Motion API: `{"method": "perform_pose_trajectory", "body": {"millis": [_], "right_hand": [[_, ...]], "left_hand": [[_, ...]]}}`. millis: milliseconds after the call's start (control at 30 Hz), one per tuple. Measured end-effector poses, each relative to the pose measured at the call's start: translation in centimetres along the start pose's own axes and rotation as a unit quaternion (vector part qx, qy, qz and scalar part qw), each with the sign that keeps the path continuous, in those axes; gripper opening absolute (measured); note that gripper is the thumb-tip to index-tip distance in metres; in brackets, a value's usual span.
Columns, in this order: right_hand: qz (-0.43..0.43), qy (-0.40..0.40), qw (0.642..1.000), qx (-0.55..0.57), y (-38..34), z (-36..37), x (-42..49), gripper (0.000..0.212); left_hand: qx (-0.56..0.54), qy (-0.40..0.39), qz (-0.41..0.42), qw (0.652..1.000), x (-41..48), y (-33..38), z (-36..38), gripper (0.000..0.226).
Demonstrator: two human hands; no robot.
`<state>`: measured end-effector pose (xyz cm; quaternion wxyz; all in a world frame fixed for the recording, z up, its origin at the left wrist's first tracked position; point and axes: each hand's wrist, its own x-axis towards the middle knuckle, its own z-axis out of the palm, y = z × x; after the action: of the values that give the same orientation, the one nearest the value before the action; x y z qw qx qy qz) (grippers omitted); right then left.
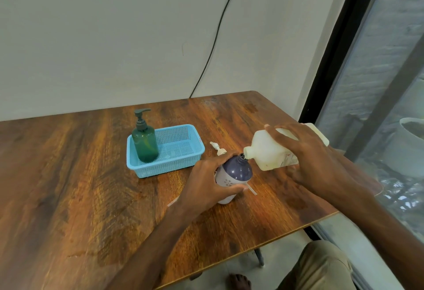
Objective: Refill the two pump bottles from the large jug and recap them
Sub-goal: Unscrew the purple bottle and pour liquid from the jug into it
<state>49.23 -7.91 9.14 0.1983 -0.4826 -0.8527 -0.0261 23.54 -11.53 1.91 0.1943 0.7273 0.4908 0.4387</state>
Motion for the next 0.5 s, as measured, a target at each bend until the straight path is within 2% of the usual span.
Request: {"method": "perform_pose_trajectory", "body": {"millis": [500], "right_hand": [[0.010, -0.028, 0.999, -0.026, -0.38, -0.77, -0.05, 0.104]], "left_hand": [[0.002, -0.002, -0.004, 1.000, -0.02, -0.04, 0.08, 0.083]]}}
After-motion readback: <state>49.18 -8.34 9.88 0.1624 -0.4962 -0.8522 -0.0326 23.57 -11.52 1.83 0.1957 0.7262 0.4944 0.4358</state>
